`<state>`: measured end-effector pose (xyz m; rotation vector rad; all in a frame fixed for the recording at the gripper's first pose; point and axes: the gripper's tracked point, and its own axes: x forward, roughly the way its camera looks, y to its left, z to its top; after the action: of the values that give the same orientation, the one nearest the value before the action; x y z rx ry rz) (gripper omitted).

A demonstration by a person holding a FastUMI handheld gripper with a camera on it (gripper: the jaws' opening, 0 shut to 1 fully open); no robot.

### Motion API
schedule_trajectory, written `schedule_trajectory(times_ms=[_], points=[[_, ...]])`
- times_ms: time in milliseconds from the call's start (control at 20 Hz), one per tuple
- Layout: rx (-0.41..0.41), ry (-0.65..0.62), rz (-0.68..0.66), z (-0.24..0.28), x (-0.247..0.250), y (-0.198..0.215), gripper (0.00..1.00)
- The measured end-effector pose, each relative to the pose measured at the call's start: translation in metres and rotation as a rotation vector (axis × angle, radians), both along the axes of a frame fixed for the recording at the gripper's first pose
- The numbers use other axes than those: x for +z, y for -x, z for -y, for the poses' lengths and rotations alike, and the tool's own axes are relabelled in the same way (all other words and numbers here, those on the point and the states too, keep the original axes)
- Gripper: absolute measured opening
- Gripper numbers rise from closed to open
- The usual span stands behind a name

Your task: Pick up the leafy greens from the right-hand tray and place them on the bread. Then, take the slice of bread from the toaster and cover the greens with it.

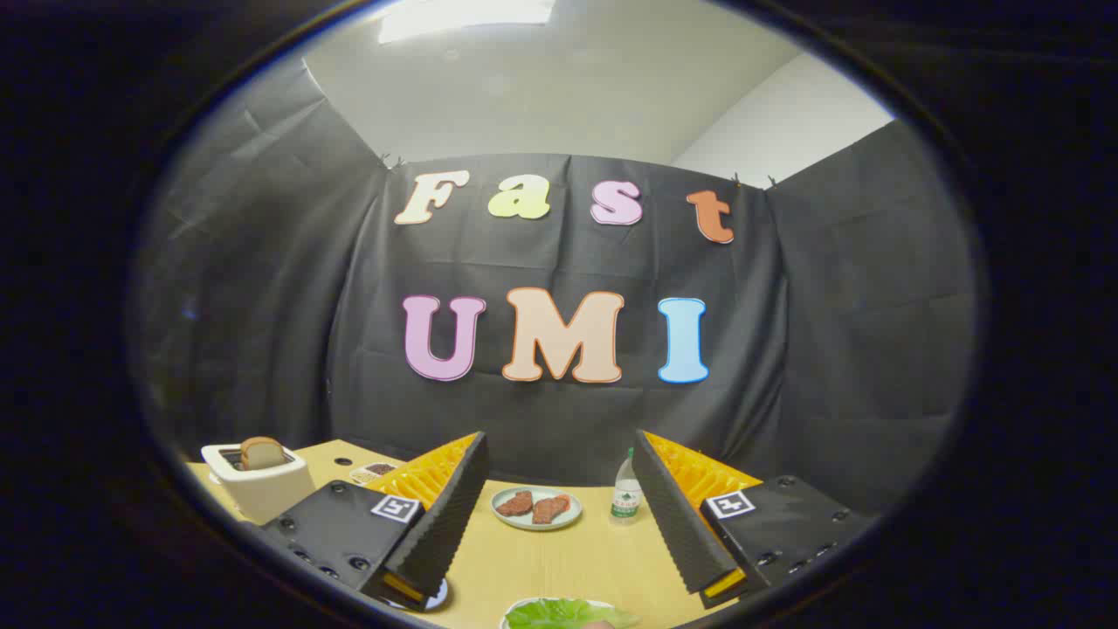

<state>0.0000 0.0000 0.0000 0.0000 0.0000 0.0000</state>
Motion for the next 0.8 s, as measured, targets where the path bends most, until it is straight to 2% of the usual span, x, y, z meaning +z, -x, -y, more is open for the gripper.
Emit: schedule_trajectory(times_ms=[800], points=[[0.046, 0.004, -0.007, -0.0016, -0.0032, 0.0027, 1.0]])
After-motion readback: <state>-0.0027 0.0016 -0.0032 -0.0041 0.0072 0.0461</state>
